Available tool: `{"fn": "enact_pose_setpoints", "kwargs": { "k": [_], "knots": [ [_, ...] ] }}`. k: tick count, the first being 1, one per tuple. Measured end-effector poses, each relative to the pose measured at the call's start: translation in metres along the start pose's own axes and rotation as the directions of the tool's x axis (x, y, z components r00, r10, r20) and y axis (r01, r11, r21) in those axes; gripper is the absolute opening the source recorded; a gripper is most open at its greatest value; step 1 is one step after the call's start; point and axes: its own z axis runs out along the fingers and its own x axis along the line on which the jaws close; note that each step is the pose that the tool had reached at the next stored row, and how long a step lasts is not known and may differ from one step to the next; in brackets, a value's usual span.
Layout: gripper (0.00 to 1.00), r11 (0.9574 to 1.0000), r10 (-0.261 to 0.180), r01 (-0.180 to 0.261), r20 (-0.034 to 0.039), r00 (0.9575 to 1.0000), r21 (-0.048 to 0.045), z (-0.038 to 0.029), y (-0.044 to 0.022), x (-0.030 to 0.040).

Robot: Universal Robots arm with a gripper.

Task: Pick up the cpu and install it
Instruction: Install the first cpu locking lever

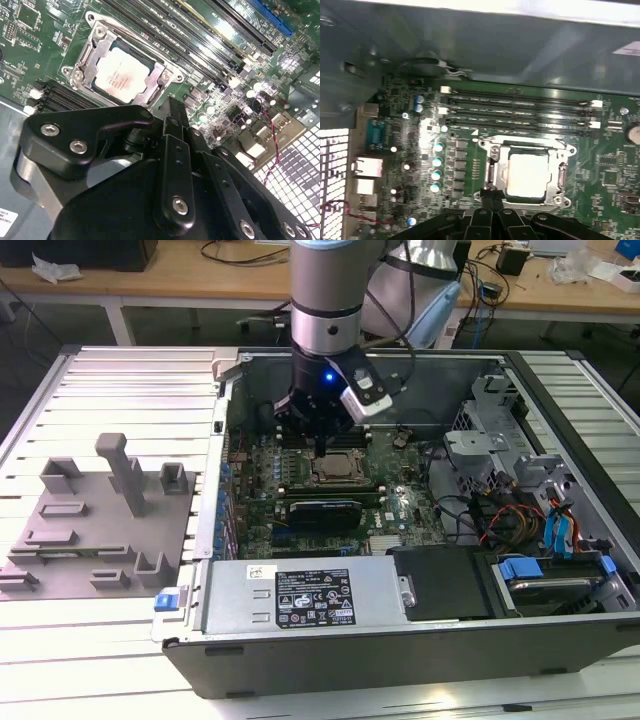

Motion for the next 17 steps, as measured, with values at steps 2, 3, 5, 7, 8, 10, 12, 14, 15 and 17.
{"fn": "enact_pose_setpoints", "kwargs": {
  "k": [2, 3, 5, 7, 8, 10, 12, 14, 15, 17],
  "knots": [
    [0.11, 1.0000, 0.000, 0.000, -0.0001, 1.0000, 0.0000, -0.0048, 0.0002, 0.0009],
    [0.11, 1.0000, 0.000, 0.000, 0.0000, 1.0000, 0.0001, -0.0072, 0.0003, 0.0008],
    [0.11, 1.0000, 0.000, 0.000, -0.0001, 1.0000, 0.0001, -0.0133, 0.0004, 0.0007],
    [0.11, 1.0000, 0.000, 0.000, -0.0002, 1.0000, 0.0001, -0.0183, 0.0003, 0.0006],
    [0.11, 1.0000, 0.000, 0.000, -0.0002, 1.0000, 0.0001, -0.0201, 0.0003, 0.0006],
    [0.11, 1.0000, 0.000, 0.000, 0.0000, 1.0000, 0.0000, -0.0213, 0.0005, 0.0016],
    [0.11, 1.0000, 0.000, 0.000, -0.0001, 1.0000, 0.0001, -0.0213, 0.0009, 0.0048],
    [0.11, 1.0000, 0.000, 0.000, 0.0000, 1.0000, 0.0000, -0.0212, 0.0014, 0.0085],
    [0.11, 1.0000, 0.000, 0.000, 0.0001, 1.0000, -0.0002, -0.0211, 0.0018, 0.0114],
    [0.11, 1.0000, 0.000, 0.000, 0.0009, 1.0000, -0.0036, -0.0210, 0.0020, 0.0133]
  ]
}}
